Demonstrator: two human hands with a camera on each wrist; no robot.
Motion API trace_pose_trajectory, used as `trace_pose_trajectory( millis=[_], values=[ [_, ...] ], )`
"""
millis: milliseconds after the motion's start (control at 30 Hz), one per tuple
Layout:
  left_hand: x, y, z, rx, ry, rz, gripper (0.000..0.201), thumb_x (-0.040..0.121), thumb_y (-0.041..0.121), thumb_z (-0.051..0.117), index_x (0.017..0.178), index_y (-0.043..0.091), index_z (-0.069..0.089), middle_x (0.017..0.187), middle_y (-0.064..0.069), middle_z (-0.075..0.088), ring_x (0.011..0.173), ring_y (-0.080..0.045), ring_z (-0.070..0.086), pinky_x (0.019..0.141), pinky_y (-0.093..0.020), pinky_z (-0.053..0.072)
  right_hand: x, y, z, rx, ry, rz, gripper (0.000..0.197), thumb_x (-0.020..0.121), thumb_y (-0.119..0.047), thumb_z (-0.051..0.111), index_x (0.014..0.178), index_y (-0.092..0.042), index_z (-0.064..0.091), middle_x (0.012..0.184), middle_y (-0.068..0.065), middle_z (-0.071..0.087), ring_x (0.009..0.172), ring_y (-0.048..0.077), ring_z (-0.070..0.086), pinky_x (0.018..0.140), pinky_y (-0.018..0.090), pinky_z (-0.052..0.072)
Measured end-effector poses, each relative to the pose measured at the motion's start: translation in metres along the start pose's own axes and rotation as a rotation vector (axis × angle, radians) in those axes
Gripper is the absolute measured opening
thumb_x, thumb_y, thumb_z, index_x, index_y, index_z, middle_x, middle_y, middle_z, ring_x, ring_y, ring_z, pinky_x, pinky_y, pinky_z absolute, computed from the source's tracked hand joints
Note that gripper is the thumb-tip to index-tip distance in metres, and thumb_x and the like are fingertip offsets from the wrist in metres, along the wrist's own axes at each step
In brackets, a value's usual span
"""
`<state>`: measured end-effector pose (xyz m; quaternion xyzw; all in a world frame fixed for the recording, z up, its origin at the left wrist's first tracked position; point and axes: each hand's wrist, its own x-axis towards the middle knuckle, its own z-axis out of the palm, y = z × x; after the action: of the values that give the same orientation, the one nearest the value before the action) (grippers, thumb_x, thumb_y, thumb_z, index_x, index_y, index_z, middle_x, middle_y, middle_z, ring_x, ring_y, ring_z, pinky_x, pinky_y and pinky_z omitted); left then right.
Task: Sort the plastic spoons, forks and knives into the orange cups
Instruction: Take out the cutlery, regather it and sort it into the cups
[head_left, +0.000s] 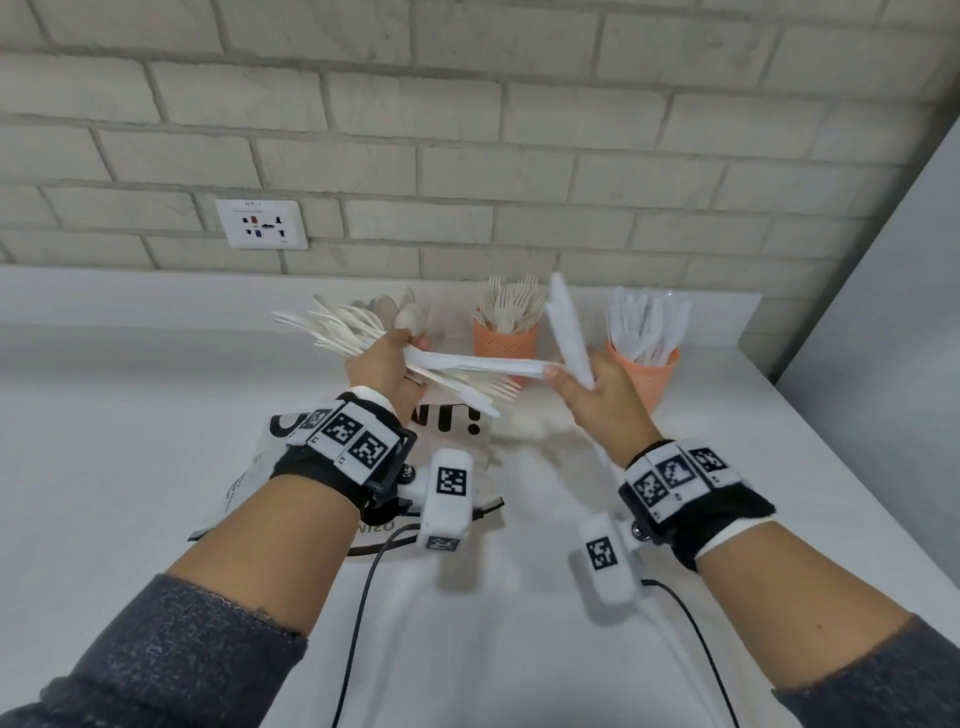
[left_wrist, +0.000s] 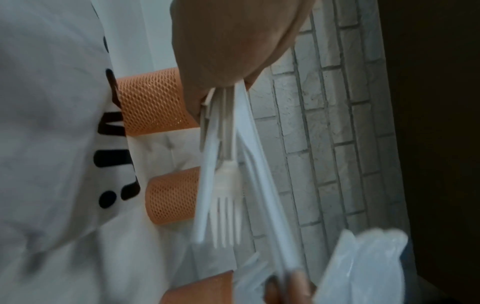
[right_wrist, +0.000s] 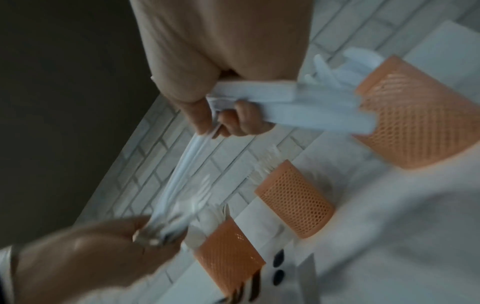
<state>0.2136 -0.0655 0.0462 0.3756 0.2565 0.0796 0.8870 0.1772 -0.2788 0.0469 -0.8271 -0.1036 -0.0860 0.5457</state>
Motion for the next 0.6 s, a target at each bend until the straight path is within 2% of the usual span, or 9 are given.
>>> trace_pose_trajectory(
  millis=[67,100,167,233,333,433,500,600],
  values=[
    [0.0,0.0,-0.003,0.003,0.008,0.029,0.039,0.082,0.001,0.058,0.12,0.003,0.053,0.079,-0.011,0.064,0.06,-0.021,0.063,0.059,-0.034,0.058,0.002,-0.003,-0.006,0.259,0.024,0.12,0.012,0.094,-0.014,0.052,0.082,-0.015,0.054,0.065,0.0,0.048,0.043,0.004,0.039,0.039,0.014,0.031],
    [0.0,-0.001,-0.004,0.023,0.001,0.047,0.039,0.081,0.002,0.059,0.12,0.002,0.052,0.08,-0.012,0.063,0.06,-0.022,0.061,0.057,-0.033,0.057,0.004,-0.005,-0.008,0.345,0.036,0.152,0.013,0.094,-0.014,0.051,0.081,-0.014,0.053,0.066,0.001,0.05,0.041,0.003,0.039,0.038,0.015,0.029],
    [-0.005,-0.003,-0.003,0.131,-0.059,0.065,0.025,0.084,0.004,0.056,0.109,0.003,0.052,0.065,-0.008,0.056,0.05,-0.017,0.054,0.048,-0.026,0.051,0.009,-0.01,-0.011,0.431,0.043,0.194,0.013,0.095,-0.013,0.049,0.082,-0.012,0.053,0.066,0.001,0.051,0.041,0.004,0.038,0.038,0.015,0.028],
    [-0.016,-0.005,0.002,0.31,-0.198,0.03,0.005,0.089,0.002,0.051,0.093,0.006,0.052,0.054,-0.005,0.046,0.037,-0.012,0.046,0.041,-0.022,0.046,0.015,-0.011,-0.012,0.459,0.031,0.237,0.012,0.095,-0.012,0.049,0.084,-0.012,0.054,0.065,0.001,0.049,0.042,0.006,0.037,0.038,0.016,0.026],
    [-0.031,-0.008,0.004,0.473,-0.403,-0.047,0.005,0.092,0.012,0.055,0.088,0.009,0.054,0.059,-0.003,0.048,0.036,-0.008,0.043,0.041,-0.022,0.046,0.024,-0.011,-0.012,0.468,0.002,0.308,0.008,0.094,-0.013,0.051,0.089,-0.009,0.055,0.063,0.003,0.048,0.041,0.007,0.037,0.035,0.017,0.026],
    [-0.037,-0.009,0.003,0.355,-0.477,-0.04,0.008,0.089,0.001,0.053,0.089,0.006,0.059,0.072,-0.006,0.06,0.037,-0.006,0.041,0.042,-0.02,0.045,0.025,-0.01,-0.007,0.535,-0.007,0.37,0.008,0.092,-0.011,0.052,0.087,-0.007,0.057,0.061,0.005,0.05,0.038,0.007,0.037,0.034,0.017,0.027],
    [-0.038,-0.009,0.004,0.291,-0.48,-0.011,0.012,0.086,-0.005,0.053,0.085,0.006,0.059,0.063,-0.002,0.058,0.038,-0.005,0.042,0.042,-0.019,0.044,0.023,-0.009,-0.002,0.59,-0.028,0.402,0.008,0.092,-0.01,0.052,0.09,-0.004,0.056,0.061,0.006,0.051,0.037,0.007,0.038,0.033,0.016,0.027],
    [-0.039,-0.007,0.006,0.239,-0.46,0.044,0.014,0.085,-0.004,0.058,0.079,0.008,0.058,0.046,0.005,0.048,0.038,-0.005,0.045,0.043,-0.018,0.044,0.02,-0.009,0.007,0.61,-0.063,0.444,0.014,0.092,-0.011,0.052,0.099,0.001,0.054,0.06,0.007,0.054,0.037,0.007,0.038,0.033,0.016,0.027]
  ],
)
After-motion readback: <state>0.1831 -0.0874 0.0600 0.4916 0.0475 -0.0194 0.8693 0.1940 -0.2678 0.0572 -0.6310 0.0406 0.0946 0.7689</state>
